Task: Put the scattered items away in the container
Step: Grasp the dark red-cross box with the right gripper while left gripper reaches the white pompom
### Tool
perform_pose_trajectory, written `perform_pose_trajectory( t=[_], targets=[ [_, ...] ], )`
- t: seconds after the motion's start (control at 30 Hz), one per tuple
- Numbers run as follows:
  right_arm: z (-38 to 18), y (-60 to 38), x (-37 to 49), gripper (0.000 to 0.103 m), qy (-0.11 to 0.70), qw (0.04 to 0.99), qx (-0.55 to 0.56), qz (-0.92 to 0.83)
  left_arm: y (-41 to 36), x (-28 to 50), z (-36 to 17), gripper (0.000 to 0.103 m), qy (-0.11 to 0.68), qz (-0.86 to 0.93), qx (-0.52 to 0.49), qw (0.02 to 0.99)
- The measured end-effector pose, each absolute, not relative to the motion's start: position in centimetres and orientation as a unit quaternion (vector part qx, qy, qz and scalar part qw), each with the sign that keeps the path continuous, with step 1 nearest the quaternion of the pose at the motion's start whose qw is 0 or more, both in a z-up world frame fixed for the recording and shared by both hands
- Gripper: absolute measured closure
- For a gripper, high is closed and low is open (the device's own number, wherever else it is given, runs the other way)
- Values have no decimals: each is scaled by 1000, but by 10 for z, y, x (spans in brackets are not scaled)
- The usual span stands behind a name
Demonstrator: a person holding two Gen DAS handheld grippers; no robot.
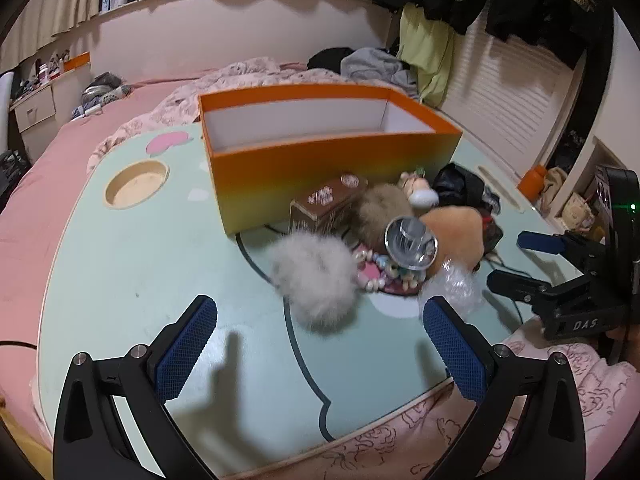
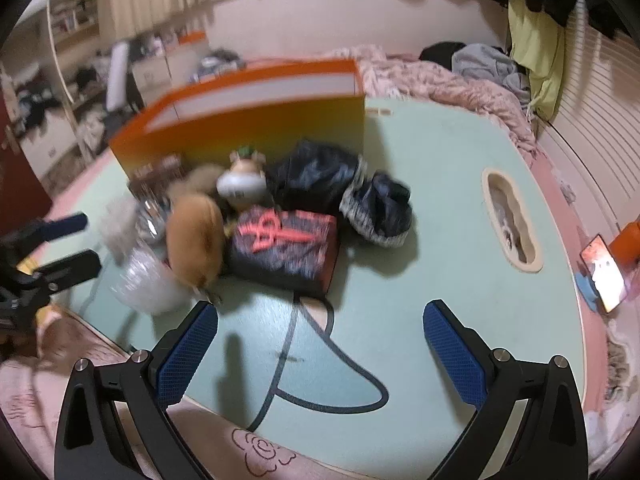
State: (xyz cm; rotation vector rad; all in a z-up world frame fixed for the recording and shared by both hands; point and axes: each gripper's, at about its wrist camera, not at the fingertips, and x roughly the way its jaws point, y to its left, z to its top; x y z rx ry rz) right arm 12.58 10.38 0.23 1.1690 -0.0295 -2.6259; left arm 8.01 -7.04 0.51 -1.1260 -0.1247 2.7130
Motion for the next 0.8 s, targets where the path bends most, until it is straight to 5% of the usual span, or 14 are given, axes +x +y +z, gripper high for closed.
perform_pose_trajectory(
  t=[0.27, 0.37, 0.53, 0.63, 0.8],
  targets=[
    [23, 96, 126, 3, 5, 173, 357, -918, -62, 68, 10, 2, -37, 921, -368, 120],
    [21, 91, 120, 12, 7, 181, 361, -915, -59, 60, 2, 20, -32, 915, -383, 122],
    [17, 92, 108, 16, 12, 176, 365, -914, -59, 57, -6, 23, -33, 913, -388, 122],
    [15, 88, 99, 16, 22, 164, 373, -913, -58, 55, -12, 43, -34, 908, -397, 127],
    [10, 84, 91, 22, 26, 162, 382, -910, -51, 56, -13, 56, -15, 911, -391, 132]
  ],
)
